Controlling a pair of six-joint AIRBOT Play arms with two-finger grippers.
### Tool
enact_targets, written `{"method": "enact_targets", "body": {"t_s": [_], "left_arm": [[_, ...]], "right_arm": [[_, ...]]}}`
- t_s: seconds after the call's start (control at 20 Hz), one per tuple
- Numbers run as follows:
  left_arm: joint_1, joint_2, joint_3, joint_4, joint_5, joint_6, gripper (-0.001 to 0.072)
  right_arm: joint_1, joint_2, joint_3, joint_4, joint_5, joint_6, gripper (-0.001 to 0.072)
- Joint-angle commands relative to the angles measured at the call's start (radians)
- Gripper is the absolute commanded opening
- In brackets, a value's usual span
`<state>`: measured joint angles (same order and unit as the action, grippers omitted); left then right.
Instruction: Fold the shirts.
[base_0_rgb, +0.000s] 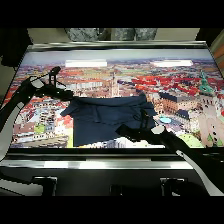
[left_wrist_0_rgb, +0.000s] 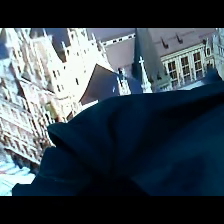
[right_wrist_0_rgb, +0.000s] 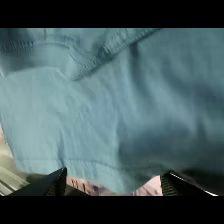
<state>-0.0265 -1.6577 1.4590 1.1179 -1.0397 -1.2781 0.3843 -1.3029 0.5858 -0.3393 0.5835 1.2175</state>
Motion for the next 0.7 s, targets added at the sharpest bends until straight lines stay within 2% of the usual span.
{"method": "enact_targets", "body": {"t_s": [0.0, 0.05, 0.1, 0.15, 0.25, 0.35, 0.55, 0.65], "left_arm": [[0.000, 0.001, 0.001, 0.001, 0.000, 0.014, 0.0036], [0.000, 0.001, 0.001, 0.001, 0.000, 0.024, 0.0036], [0.000, 0.001, 0.001, 0.001, 0.000, 0.023, 0.0036], [0.000, 0.001, 0.001, 0.001, 0.000, 0.023, 0.0036], [0.001, 0.001, 0.001, 0.001, 0.000, 0.024, 0.0036], [0.005, 0.001, 0.001, 0.001, -0.005, 0.023, 0.0036], [0.021, 0.001, 0.001, 0.000, -0.089, 0.027, 0.0036], [0.016, 0.001, -0.001, -0.004, -0.148, 0.026, 0.0036]], "right_arm": [[0.019, -0.072, 0.051, 0.005, -0.118, 0.055, 0.0609], [0.019, -0.080, 0.056, 0.005, -0.130, 0.084, 0.0420], [0.019, -0.083, 0.056, 0.004, -0.130, 0.097, 0.0105], [0.019, -0.083, 0.056, 0.000, -0.116, 0.098, 0.0048], [0.013, -0.081, 0.056, -0.042, -0.056, 0.045, 0.0046], [-0.040, -0.055, 0.056, -0.175, 0.029, 0.028, 0.0045], [-0.399, 0.064, 0.117, -0.509, 0.210, 0.021, 0.0045], [-0.588, 0.063, 0.212, -0.605, 0.272, -0.066, 0.0045]]}}
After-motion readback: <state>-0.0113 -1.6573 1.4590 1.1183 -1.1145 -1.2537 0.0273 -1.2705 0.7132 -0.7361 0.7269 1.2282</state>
